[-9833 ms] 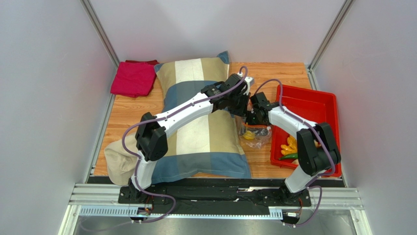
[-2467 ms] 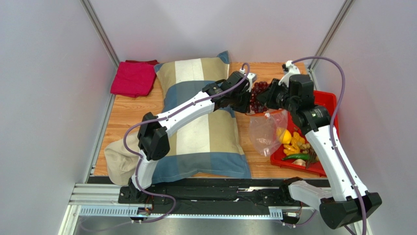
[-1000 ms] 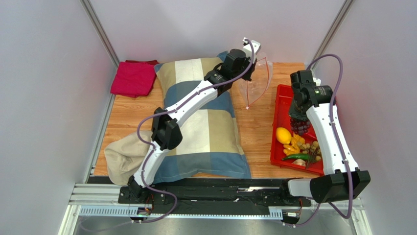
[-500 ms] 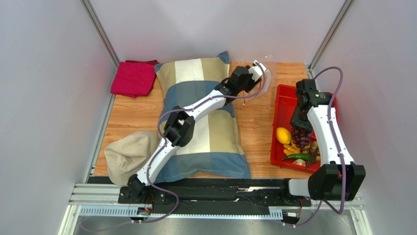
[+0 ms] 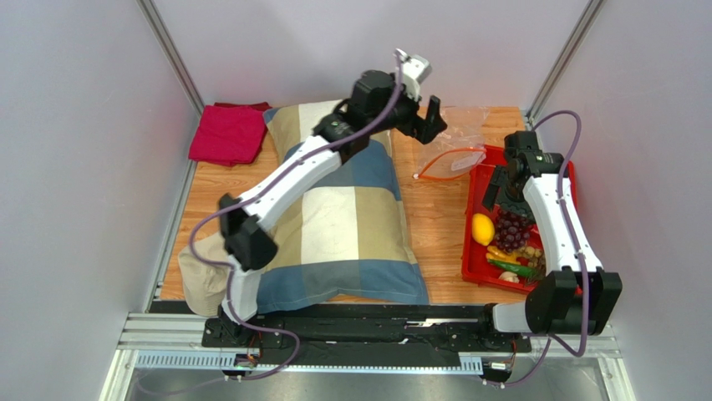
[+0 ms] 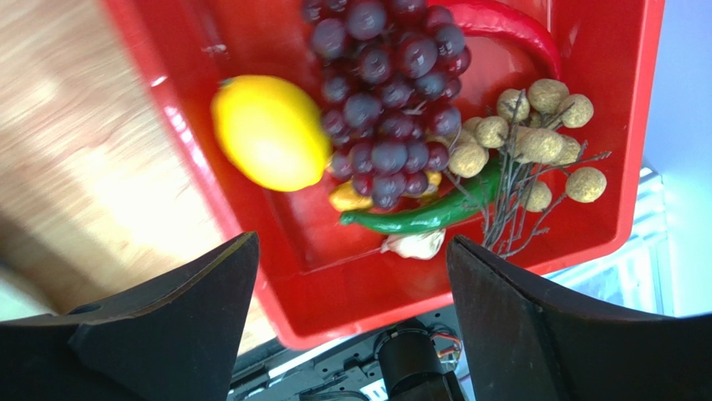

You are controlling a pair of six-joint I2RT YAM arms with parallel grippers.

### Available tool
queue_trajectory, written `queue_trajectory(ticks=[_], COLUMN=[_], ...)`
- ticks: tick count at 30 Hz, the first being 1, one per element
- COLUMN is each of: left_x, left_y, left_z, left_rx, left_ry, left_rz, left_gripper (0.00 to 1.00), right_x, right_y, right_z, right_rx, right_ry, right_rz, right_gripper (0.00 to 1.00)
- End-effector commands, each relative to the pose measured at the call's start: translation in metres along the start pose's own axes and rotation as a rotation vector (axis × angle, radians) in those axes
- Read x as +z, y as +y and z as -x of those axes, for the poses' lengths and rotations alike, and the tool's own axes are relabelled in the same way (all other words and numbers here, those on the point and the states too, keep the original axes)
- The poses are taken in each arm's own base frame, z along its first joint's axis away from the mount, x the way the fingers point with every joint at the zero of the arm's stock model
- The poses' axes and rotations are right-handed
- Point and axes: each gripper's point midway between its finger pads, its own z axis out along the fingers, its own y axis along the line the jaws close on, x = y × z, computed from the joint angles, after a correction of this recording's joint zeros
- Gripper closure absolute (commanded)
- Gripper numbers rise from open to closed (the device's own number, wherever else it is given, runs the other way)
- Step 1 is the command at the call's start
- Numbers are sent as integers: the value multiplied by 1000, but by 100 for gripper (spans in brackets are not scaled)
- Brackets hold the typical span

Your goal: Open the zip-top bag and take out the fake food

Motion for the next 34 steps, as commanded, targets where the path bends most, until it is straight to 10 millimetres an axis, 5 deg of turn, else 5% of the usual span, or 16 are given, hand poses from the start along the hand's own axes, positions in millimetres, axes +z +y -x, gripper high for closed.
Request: queue_trajectory(ticks=[1,2,3,5,6,7,8,9,12,13,14,16,17,20,27,34], left_x=[-89,-120,-122,-163,-168,-179,-206,-215,-270,-284,-317,-337,-366,-403,-449,-475], left_y=[-72,-87,-94,-113,-115,-125,-131,-134,-145,-145,-148,-140,-139,-131,-127,-121], left_z=[32,49,12,20,-9,-16,-7,-25,-21,-17,-3,-9,0,0,-6,-10], left_rx=[-334,-354,-435,-449,-476,-483,-485,-534,-580,-582,-573,-605,-602,-621,-644,-668], left_ry=[0,-40,39,-5,49,59,20,55,5,-36,-117,-177,-255,-363,-430,-485], left_rz=[-206,-248,-255,-305,-291,-297,-314,-311,-346,-341,-372,-339,-354,-337,-340,-323], left_gripper=[1,1,1,1,1,1,1,1,1,1,1,1,1,1,1,1], right_x=[-47,-56,-64,-76,-85,-94,-103,-119,-162,-179,-193,-212,-216,-219,-241,-252], right_y=[6,7,12,25,31,38,49,59,73,68,67,56,51,38,4,-2], right_z=[1,-3,-6,-16,-22,-26,-35,-44,-57,-60,-61,-70,-74,-95,-106,-105], right_rx=[7,15,0,-26,-38,-28,-35,-62,-71,-62,-30,-11,-3,1,165,222], right_ry=[-126,-141,-152,-139,-137,-127,-106,-121,-161,-202,-221,-262,-268,-269,-452,-490], right_rz=[105,143,172,267,315,363,434,511,672,724,767,830,841,874,979,1022], right_gripper=[13,6,0,0,0,0,0,0,0,0,0,0,0,0,0,0])
